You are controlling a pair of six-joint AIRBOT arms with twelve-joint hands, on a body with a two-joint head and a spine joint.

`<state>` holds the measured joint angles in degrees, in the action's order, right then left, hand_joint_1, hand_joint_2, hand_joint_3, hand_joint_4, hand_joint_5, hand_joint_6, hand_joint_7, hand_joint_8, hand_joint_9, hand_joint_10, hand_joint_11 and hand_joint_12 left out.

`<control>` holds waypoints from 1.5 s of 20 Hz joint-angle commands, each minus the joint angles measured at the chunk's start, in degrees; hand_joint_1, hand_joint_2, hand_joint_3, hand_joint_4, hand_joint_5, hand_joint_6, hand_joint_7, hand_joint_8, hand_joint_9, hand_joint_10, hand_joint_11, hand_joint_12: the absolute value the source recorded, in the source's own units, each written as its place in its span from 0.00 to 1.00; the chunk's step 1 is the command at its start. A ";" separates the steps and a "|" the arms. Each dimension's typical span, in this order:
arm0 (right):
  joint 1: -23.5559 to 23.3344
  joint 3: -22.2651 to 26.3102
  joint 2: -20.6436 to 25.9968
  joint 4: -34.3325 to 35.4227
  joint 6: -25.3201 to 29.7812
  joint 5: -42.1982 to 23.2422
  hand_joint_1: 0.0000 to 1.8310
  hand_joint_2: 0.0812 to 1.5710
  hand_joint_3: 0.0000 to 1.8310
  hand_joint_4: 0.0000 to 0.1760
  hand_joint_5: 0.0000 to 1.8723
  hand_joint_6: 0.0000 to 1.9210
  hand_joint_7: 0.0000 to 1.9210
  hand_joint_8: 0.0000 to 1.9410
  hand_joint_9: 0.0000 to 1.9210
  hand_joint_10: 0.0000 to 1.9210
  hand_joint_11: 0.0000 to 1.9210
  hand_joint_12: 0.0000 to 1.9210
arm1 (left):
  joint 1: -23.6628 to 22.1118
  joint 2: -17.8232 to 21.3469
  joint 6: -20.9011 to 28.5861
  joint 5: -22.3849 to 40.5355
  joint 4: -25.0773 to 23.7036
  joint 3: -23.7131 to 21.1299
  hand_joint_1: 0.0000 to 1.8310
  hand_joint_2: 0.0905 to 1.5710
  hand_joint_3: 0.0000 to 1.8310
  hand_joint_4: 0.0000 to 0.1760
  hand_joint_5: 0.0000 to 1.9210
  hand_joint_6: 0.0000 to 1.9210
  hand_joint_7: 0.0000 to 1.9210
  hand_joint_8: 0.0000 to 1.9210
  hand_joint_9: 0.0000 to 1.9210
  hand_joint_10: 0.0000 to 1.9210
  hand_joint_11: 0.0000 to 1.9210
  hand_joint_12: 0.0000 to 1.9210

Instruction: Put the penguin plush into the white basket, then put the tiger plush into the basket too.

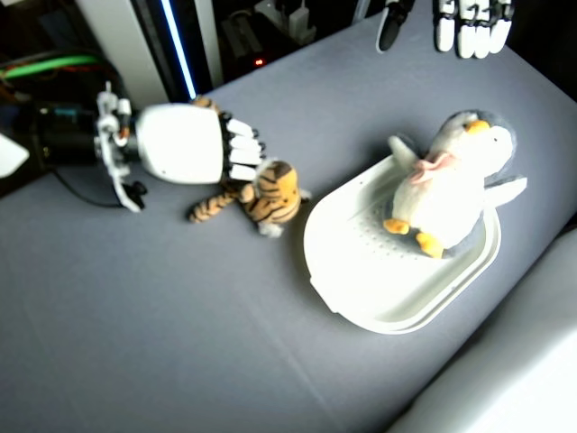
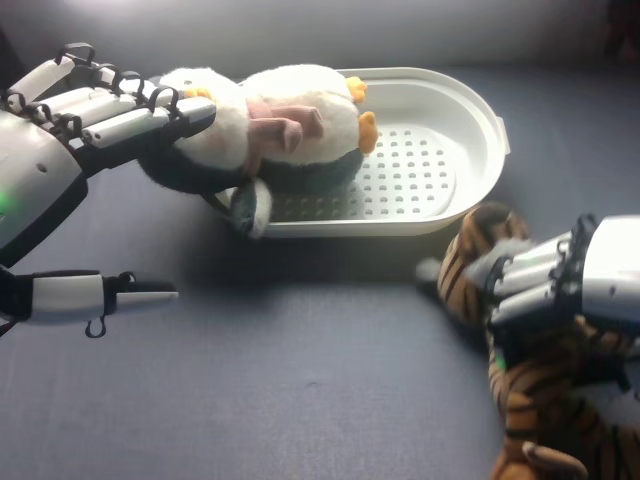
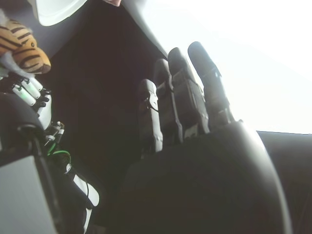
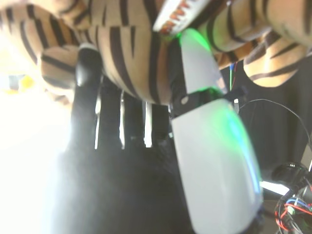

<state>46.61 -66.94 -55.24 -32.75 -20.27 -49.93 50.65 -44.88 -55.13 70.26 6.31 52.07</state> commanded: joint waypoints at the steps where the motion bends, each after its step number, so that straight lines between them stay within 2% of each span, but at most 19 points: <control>1: -0.86 0.35 1.31 4.63 -1.27 -7.42 0.66 0.74 0.00 0.00 0.52 0.56 0.38 0.68 0.35 0.62 0.32 0.74 | -0.38 0.00 0.31 7.87 0.14 -0.05 0.47 0.51 0.00 0.71 0.17 0.00 0.19 0.00 0.18 0.00 0.00 0.42; 3: -1.33 0.30 2.24 9.25 -2.19 -13.33 0.66 0.73 0.00 0.00 0.54 0.48 0.40 0.69 0.39 0.62 0.35 0.75 | -0.23 -0.05 0.53 8.18 0.14 -0.06 0.51 0.50 0.00 0.51 0.18 0.00 0.20 0.00 0.18 0.00 0.01 0.37; 4: -1.46 -0.27 2.25 11.60 -2.19 -16.31 0.67 0.72 0.00 0.00 0.54 0.45 0.44 0.67 0.41 0.62 0.37 0.76 | -0.08 -0.07 1.02 8.54 0.13 -0.06 0.51 0.50 0.00 0.51 0.18 0.00 0.20 0.00 0.18 0.00 0.02 0.34; 6: -2.57 -1.27 2.07 15.11 -2.69 -19.83 0.74 0.73 0.00 0.00 0.50 0.53 0.38 0.74 0.42 0.66 0.34 0.74 | 0.16 -0.09 1.71 9.24 -0.04 -0.06 0.49 0.49 0.00 0.49 0.17 0.00 0.19 0.00 0.18 0.00 0.02 0.33; 7: -3.49 -1.43 2.04 16.61 -3.81 -20.97 0.74 0.74 0.00 0.00 0.50 0.53 0.37 0.77 0.41 0.65 0.34 0.72 | 0.17 -0.09 1.72 9.38 -0.09 -0.06 0.48 0.50 0.00 0.38 0.18 0.00 0.18 0.00 0.18 0.00 0.03 0.34; 11: -6.55 -2.21 1.00 19.82 -8.48 -22.22 0.74 0.74 0.00 0.00 0.50 0.53 0.37 0.77 0.41 0.65 0.34 0.72 | 0.44 -0.28 1.76 9.40 -0.06 -0.06 0.45 0.51 0.00 0.41 0.15 0.00 0.15 0.00 0.15 0.00 0.04 0.38; 13: -8.68 -4.77 -1.26 21.43 -8.58 -20.66 0.69 0.70 0.00 0.00 0.61 0.28 0.44 0.71 0.41 0.57 0.35 0.68 | 0.52 -0.59 1.76 9.41 -0.06 0.01 0.43 0.52 0.00 0.45 0.15 0.00 0.15 0.00 0.15 0.00 0.01 0.40; 15: -13.20 -8.11 -4.45 21.57 -8.57 -16.34 0.75 0.69 0.00 0.00 0.61 0.33 0.46 0.61 0.45 0.65 0.36 0.58 | 0.52 -0.80 1.76 9.42 -0.05 0.14 0.45 0.52 0.00 0.49 0.15 0.00 0.16 0.00 0.15 0.00 0.00 0.45; 16: -15.62 -10.28 -6.51 21.30 -8.57 -13.62 0.70 0.68 0.00 0.00 0.65 0.26 0.47 0.63 0.44 0.51 0.32 0.60 | 0.56 -0.96 1.76 9.41 -0.04 0.22 0.44 0.52 0.00 0.50 0.15 0.00 0.17 0.00 0.17 0.01 0.03 0.46; 17: -17.45 -11.65 -7.94 20.98 -8.57 -11.39 0.74 0.67 0.00 0.00 0.64 0.26 0.50 0.55 0.48 0.59 0.34 0.59 | 0.56 -1.13 1.84 9.35 -0.04 0.31 0.44 0.52 0.00 0.37 0.15 0.00 0.17 0.00 0.18 0.01 0.05 0.47; 18: -19.07 -13.28 -9.29 20.49 -8.57 -8.80 0.69 0.67 0.00 0.00 0.66 0.26 0.47 0.62 0.44 0.57 0.33 0.72 | 0.56 -1.30 2.02 9.22 -0.05 0.41 0.45 0.51 0.00 0.34 0.14 0.00 0.17 0.00 0.18 0.00 0.03 0.50; 20: -22.07 -16.60 -11.95 19.55 -8.57 -3.31 0.75 0.69 0.00 0.00 0.62 0.33 0.46 0.60 0.44 0.66 0.33 0.72 | 0.55 -1.64 2.50 8.76 -0.09 0.62 0.45 0.51 0.00 0.23 0.14 0.00 0.17 0.00 0.18 0.00 0.02 0.50; 22: -24.69 -19.18 -14.03 18.07 -8.57 1.55 0.75 0.69 0.00 0.00 0.57 0.38 0.46 0.59 0.46 0.65 0.38 0.69 | 0.55 -1.80 2.51 8.41 -0.33 0.74 0.45 0.52 0.00 0.20 0.14 0.00 0.17 0.00 0.18 0.00 0.02 0.49; 23: -25.93 -20.29 -14.79 16.99 -8.57 3.89 0.51 0.59 0.00 0.61 0.21 0.03 0.23 0.05 0.23 0.08 0.09 0.41 | 0.54 -1.86 2.55 8.39 -0.42 0.82 0.44 0.52 0.00 0.25 0.14 0.00 0.16 0.00 0.16 0.00 0.00 0.47; 24: -26.32 -20.83 -14.92 16.25 -8.57 5.10 0.43 0.58 0.00 0.92 0.07 0.00 0.10 0.01 0.10 0.02 0.02 0.25 | 0.52 -1.92 2.67 8.49 -0.48 0.87 0.44 0.52 0.00 0.33 0.14 0.00 0.15 0.00 0.16 0.00 0.00 0.47; 25: -26.31 -20.85 -14.92 15.99 -8.57 5.39 0.40 0.58 0.00 0.98 0.02 0.00 0.05 0.00 0.03 0.00 0.00 0.07 | 0.48 -1.98 2.81 8.58 -0.56 0.89 0.44 0.52 0.00 0.41 0.13 0.00 0.16 0.00 0.16 0.00 0.02 0.48; 26: -26.29 -20.29 -14.91 15.63 -8.84 5.80 0.38 0.60 0.01 1.00 0.00 0.00 0.01 0.00 0.01 0.00 0.00 0.01 | 0.55 -2.00 2.88 8.79 -0.62 0.85 0.44 0.52 0.00 0.37 0.13 0.00 0.16 0.00 0.17 0.01 0.02 0.48; 28: -26.29 -19.56 -14.90 15.65 -11.13 7.09 0.32 0.62 0.01 1.00 0.00 0.00 0.00 0.00 0.00 0.00 0.00 0.00 | 0.87 -2.01 3.08 8.89 -0.56 0.79 0.43 0.51 0.00 0.28 0.14 0.00 0.18 0.00 0.19 0.00 0.04 0.48; 30: -26.24 -18.24 -14.70 15.67 -12.25 7.56 0.31 0.62 0.01 1.00 0.00 0.00 0.00 0.00 0.00 0.00 0.00 0.00 | 1.26 -1.98 3.22 9.25 -0.34 0.68 0.44 0.52 0.00 0.32 0.13 0.00 0.17 0.00 0.18 0.00 0.04 0.48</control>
<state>21.28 -84.58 -70.06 -18.85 -32.47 -35.99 52.38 -46.98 -52.16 71.85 5.69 52.73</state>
